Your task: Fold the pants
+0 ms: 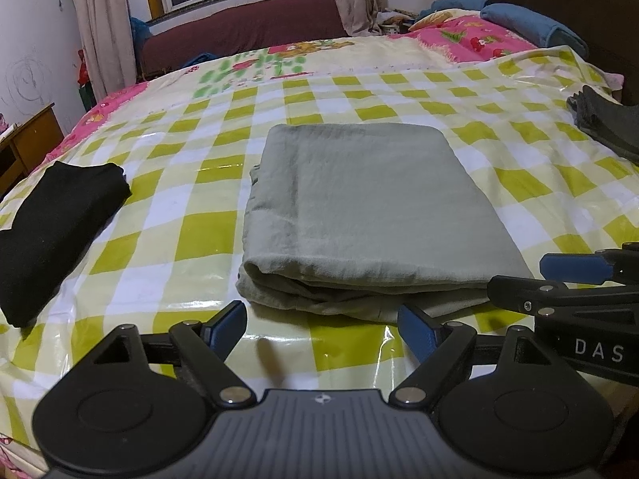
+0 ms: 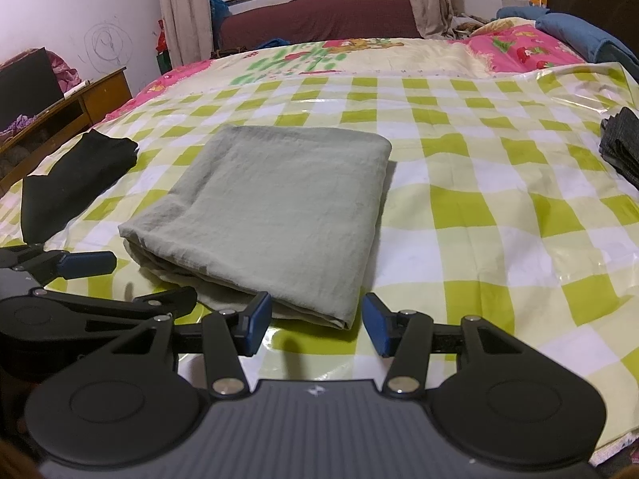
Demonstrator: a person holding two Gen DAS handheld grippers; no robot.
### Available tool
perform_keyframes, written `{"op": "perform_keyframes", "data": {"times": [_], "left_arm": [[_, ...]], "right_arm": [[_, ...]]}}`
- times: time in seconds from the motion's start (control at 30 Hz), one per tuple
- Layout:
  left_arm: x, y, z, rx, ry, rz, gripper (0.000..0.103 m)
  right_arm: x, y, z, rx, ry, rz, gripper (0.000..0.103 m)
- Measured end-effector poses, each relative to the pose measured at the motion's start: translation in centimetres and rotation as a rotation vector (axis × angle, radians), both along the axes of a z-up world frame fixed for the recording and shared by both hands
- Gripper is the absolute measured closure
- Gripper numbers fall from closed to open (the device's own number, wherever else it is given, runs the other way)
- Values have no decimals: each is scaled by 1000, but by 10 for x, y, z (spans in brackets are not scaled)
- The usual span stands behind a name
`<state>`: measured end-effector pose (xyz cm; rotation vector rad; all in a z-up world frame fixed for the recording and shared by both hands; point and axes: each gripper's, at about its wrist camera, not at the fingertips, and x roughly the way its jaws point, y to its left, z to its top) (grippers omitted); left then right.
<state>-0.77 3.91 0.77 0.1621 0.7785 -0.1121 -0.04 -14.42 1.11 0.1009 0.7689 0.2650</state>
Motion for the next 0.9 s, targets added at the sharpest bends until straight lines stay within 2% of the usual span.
{"op": "perform_keyframes", "data": {"times": [0.23,0.6,0.77,0.9], "left_arm": [[2,0,0,3,9,11,4],[1,1,0,-2,1,11,3],[6,1,-3,-11,53,13,3],[5,-1,-4,1,51,11,3]], "right_arm": [[0,0,0,1,2,-3,51],[1,0,-1,1,0,-5,51],[1,1,-1,0,4,-5,51],[1,1,-1,1,5,-7,51]]}}
